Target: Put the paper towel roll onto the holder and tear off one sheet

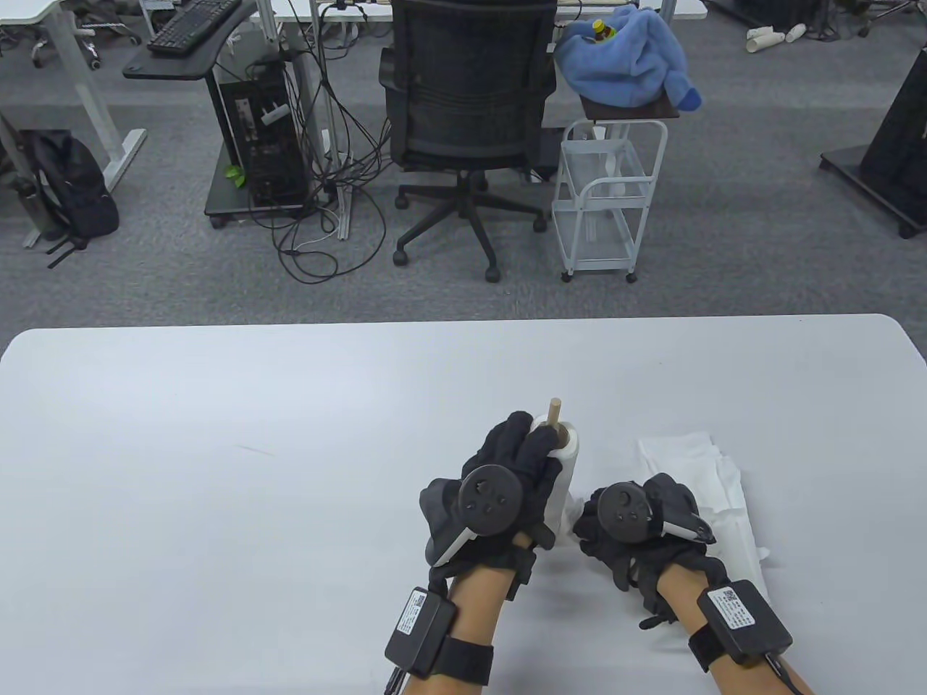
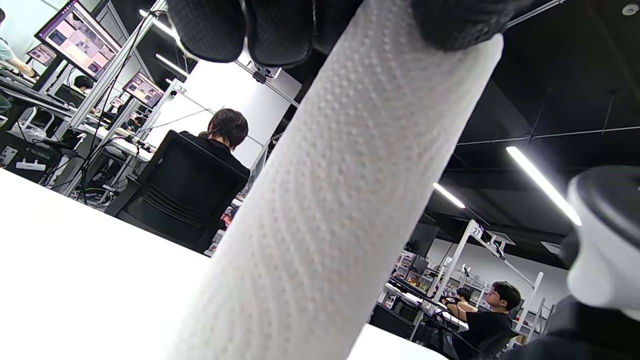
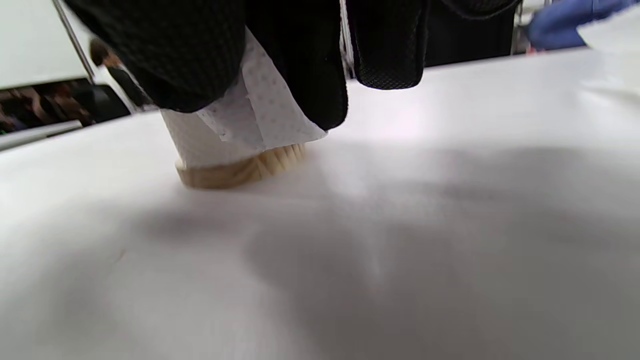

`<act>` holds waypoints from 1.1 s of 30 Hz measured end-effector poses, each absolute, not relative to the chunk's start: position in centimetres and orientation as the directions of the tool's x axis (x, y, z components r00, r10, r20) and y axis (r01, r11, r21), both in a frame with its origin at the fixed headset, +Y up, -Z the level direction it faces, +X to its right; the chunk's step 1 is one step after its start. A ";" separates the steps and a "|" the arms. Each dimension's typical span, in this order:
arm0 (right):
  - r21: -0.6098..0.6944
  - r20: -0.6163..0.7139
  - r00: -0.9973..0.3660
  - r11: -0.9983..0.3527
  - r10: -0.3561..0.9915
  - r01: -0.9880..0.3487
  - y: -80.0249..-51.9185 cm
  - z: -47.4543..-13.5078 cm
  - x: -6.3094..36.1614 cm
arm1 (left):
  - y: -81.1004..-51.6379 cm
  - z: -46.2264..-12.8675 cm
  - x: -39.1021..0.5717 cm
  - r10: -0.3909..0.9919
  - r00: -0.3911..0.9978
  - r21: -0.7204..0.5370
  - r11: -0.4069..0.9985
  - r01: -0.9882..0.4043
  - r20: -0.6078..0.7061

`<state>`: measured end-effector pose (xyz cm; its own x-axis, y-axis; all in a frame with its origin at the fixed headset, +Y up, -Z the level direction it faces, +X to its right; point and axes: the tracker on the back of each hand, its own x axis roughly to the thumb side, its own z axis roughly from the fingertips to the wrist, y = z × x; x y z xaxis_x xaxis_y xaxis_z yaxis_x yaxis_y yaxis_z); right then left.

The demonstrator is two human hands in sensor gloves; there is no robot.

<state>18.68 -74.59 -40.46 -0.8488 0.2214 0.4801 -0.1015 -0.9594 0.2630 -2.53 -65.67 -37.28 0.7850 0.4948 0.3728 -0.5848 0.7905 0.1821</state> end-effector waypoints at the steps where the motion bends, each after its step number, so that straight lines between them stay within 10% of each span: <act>1: 0.292 0.467 -0.854 -0.951 0.232 -0.099 -74.8 -40.5 18.8 | -65.7 -37.3 -2.5 0.493 0.786 0.183 0.791 -0.584 0.373; 33: 0.579 0.258 -0.920 -0.809 0.296 -0.098 -74.9 -39.8 20.5 | -65.8 -37.2 -2.5 0.480 0.796 0.200 0.795 -0.572 0.369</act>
<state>20.53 -74.93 -39.81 -0.9199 0.2956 0.2577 -0.0978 -0.8093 0.5792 -2.55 -65.77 -37.22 0.7959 0.4800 0.3689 -0.5722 0.7954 0.1998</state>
